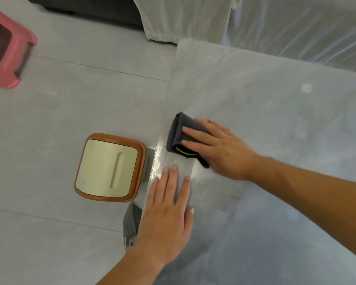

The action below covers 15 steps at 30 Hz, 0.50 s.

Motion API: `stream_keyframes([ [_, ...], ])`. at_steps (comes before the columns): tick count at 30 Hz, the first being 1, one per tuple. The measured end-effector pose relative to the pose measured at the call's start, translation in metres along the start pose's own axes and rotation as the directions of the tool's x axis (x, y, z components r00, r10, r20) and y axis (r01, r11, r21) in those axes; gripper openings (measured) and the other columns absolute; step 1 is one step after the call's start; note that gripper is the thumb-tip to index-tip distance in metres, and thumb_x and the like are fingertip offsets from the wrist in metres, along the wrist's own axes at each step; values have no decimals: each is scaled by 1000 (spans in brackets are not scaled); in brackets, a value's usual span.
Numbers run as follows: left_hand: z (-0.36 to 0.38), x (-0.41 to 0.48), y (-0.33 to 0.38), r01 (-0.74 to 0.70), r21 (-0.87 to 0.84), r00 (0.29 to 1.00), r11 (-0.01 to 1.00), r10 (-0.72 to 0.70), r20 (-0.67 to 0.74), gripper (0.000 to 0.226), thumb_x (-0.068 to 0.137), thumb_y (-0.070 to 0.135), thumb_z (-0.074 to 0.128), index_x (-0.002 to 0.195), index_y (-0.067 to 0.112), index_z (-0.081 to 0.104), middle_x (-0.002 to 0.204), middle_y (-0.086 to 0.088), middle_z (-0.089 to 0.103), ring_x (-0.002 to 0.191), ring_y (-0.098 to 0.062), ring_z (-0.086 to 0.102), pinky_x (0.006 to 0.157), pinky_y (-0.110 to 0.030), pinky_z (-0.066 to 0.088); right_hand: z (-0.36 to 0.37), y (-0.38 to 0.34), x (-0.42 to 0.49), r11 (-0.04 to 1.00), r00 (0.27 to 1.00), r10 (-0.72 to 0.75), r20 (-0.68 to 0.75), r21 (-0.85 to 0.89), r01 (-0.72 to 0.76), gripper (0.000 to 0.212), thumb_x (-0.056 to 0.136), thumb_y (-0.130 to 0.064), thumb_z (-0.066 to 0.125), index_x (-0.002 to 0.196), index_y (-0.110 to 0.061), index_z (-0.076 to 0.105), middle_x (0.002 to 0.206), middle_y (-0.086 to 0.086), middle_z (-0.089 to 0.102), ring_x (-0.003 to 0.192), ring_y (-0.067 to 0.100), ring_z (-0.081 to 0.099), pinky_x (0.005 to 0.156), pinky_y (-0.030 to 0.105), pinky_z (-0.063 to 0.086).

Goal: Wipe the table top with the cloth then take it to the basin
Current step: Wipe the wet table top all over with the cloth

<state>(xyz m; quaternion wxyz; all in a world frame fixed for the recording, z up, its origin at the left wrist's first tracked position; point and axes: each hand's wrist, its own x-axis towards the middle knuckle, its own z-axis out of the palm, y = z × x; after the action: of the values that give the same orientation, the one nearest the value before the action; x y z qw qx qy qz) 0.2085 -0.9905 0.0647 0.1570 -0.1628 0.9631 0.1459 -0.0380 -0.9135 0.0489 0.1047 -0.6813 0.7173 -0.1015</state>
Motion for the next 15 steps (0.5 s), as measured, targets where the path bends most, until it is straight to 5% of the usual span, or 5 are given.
stream_keyframes([
  [2,1,0,0,-2,-2,1000,1000,2,0,65,102,49,24,159,19,16,168,-13,-2,154,-32,-2,117,-49,11,-6,24,19,988,986,151,-67,20,-150,56,94,-11,56,149,-21,46,161,4,33,150,40,21,117,60,25],
  [5,2,1,-1,3,5,1000,1000,-3,-10,64,103,49,26,159,18,18,168,-12,-2,154,-32,-2,117,-49,12,-10,20,56,854,844,520,-136,107,-509,59,94,-13,54,151,-22,42,163,4,29,151,41,16,119,59,19],
  [7,2,-2,0,12,1,1000,1000,-12,-15,64,102,49,29,158,19,20,168,-12,0,154,-31,-1,117,-48,11,4,-9,55,899,887,439,-147,66,-434,67,88,-14,60,151,-24,41,163,4,29,151,41,16,119,59,18],
  [11,5,-12,6,28,-7,1000,1000,-28,0,65,100,52,33,157,22,24,168,-10,4,154,-29,-1,118,-46,8,12,-36,14,998,998,-54,34,14,54,74,85,-15,62,153,-30,35,165,-1,24,153,34,10,122,55,17],
  [15,8,-14,8,19,2,1000,1000,-19,15,64,101,51,32,157,21,25,168,-10,3,154,-30,1,118,-47,8,-2,0,28,991,990,127,-59,41,-125,62,90,-11,63,148,-26,47,161,1,34,150,38,22,117,58,26],
])
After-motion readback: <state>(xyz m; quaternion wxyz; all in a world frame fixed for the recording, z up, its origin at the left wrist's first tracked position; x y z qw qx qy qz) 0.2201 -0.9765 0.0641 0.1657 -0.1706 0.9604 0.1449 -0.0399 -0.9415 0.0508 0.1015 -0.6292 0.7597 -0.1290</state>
